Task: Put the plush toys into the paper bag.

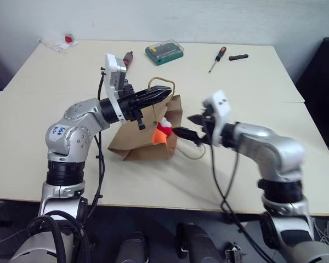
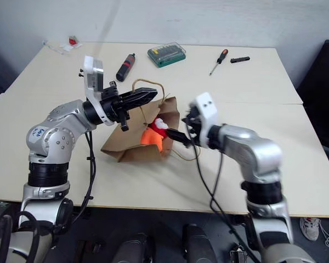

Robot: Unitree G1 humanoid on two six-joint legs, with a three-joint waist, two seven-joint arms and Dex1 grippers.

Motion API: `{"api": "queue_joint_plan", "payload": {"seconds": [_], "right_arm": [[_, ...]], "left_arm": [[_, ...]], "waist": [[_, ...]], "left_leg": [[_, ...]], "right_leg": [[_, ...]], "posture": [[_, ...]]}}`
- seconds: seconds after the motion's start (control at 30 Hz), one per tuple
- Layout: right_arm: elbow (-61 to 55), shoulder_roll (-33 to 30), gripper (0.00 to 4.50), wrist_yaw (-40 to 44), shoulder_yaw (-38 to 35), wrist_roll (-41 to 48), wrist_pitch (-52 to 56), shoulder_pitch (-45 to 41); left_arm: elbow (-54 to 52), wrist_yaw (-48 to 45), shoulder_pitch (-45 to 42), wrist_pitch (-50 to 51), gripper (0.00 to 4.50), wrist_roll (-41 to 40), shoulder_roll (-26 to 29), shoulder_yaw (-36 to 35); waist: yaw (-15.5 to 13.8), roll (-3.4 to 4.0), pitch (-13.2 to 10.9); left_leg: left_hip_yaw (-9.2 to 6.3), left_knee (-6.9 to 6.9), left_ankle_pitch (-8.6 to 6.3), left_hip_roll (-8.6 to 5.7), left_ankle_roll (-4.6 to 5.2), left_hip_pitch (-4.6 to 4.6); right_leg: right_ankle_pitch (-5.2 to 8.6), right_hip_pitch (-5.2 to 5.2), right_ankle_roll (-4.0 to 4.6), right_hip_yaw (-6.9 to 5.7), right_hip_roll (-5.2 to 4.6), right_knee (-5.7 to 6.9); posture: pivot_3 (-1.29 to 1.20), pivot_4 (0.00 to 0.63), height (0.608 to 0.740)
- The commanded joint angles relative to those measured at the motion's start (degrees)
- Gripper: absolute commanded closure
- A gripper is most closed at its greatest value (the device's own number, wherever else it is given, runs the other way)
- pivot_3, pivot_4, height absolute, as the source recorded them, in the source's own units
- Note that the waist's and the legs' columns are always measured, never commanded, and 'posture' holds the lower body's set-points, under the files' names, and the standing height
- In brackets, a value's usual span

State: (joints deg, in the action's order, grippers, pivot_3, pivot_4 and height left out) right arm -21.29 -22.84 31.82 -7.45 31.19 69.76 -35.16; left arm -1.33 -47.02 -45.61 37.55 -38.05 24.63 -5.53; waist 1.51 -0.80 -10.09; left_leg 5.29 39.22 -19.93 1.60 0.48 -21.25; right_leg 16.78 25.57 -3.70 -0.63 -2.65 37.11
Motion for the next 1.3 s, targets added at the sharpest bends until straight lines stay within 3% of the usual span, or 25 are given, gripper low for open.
{"api": "queue_joint_plan", "payload": {"seconds": [0.03, 0.13, 0.23, 0.53, 0.67, 0.83, 1.0, 1.1, 1.3], "right_arm": [[-8.7, -1.0, 0.04, -2.5, -9.2, 5.5, 9.8, 5.2], [-10.4, 0.9, 0.04, -5.1, -14.1, 6.7, 15.4, 9.8], [-7.7, 6.7, 0.04, -8.7, -17.0, 5.8, 17.4, 13.3], [2.9, 22.0, 0.04, -16.2, -22.4, 5.3, 16.2, 8.4], [4.3, 24.0, 0.94, -17.3, -22.4, 5.7, 14.2, 6.6], [4.3, 23.6, 2.64, -17.3, -22.3, 6.8, 9.3, 6.0], [1.6, 18.5, 4.41, -14.8, -17.5, 5.3, 1.3, 8.4], [-0.7, 14.9, 4.46, -12.9, -17.0, 7.0, -2.9, 8.2], [-5.5, 4.4, 4.46, -10.6, -23.3, 17.6, -4.6, -3.1]], "left_arm": [[-1.3, -0.3, -1.3, -1.2, 4.5, -0.5, -0.2, -0.5], [-1.2, -0.6, -1.5, -1.3, 4.5, -0.5, -0.5, -0.3], [-0.5, -1.0, -2.2, -1.6, 4.5, -0.1, -0.8, 0.2], [0.3, -2.1, -3.6, -1.6, 4.5, 0.3, -0.3, 0.5], [0.1, -2.1, -3.5, -1.5, 4.5, 0.3, 0.0, 0.6], [-0.2, -1.9, -3.2, -1.3, 4.5, 0.2, 0.5, 0.4], [-0.3, -1.6, -2.9, -1.4, 4.5, 0.1, 0.8, 0.3], [0.2, -0.9, -3.0, -2.1, 4.5, 0.6, 0.7, 0.1], [6.2, 4.5, -7.3, -6.2, 4.5, 1.9, -2.3, -2.8]], "waist": [[0.0, 0.0, 0.0], [0.2, 0.0, 0.0], [0.1, -0.01, 0.0], [0.4, -0.03, 0.0], [0.3, -0.02, 0.0], [0.1, -0.01, 0.0], [0.2, -0.01, 0.0], [0.2, -0.01, 0.0], [0.1, 0.03, 0.0]], "left_leg": [[0.0, 0.0, 0.0, 0.01, 0.0, 0.02], [0.04, -0.02, 0.0, 0.0, 0.0, 0.04], [0.04, -0.04, 0.01, 0.02, -0.03, 0.09], [0.1, -0.03, 0.03, -0.01, -0.04, 0.17], [0.08, -0.04, 0.04, 0.0, -0.06, 0.14], [0.06, -0.04, 0.03, -0.04, -0.04, 0.06], [0.06, -0.04, 0.03, -0.04, -0.04, 0.06], [0.06, -0.05, 0.02, -0.04, -0.03, 0.06], [0.05, -0.03, 0.03, -0.04, -0.02, 0.04]], "right_leg": [[0.0, -0.02, 0.0, 0.0, 0.0, 0.0], [0.0, -0.02, 0.0, 0.04, 0.02, 0.01], [0.0, -0.02, 0.0, 0.08, 0.08, 0.03], [0.0, -0.02, 0.0, 0.15, 0.1, 0.14], [0.01, 0.02, 0.02, 0.12, 0.11, 0.17], [0.01, 0.04, 0.02, 0.1, 0.07, 0.1], [0.01, 0.03, 0.02, 0.1, 0.08, 0.09], [0.01, 0.03, 0.02, 0.1, 0.09, 0.07], [0.0, 0.04, 0.01, 0.08, 0.08, 0.07]], "posture": [[0.0, 0.15, 0.74], [0.0, 0.15, 0.74], [0.0, 0.15, 0.74], [0.0, 0.15, 0.74], [0.0, 0.15, 0.74], [0.0, 0.15, 0.74], [0.0, 0.15, 0.74], [0.0, 0.15, 0.74], [0.0, 0.15, 0.74]]}}
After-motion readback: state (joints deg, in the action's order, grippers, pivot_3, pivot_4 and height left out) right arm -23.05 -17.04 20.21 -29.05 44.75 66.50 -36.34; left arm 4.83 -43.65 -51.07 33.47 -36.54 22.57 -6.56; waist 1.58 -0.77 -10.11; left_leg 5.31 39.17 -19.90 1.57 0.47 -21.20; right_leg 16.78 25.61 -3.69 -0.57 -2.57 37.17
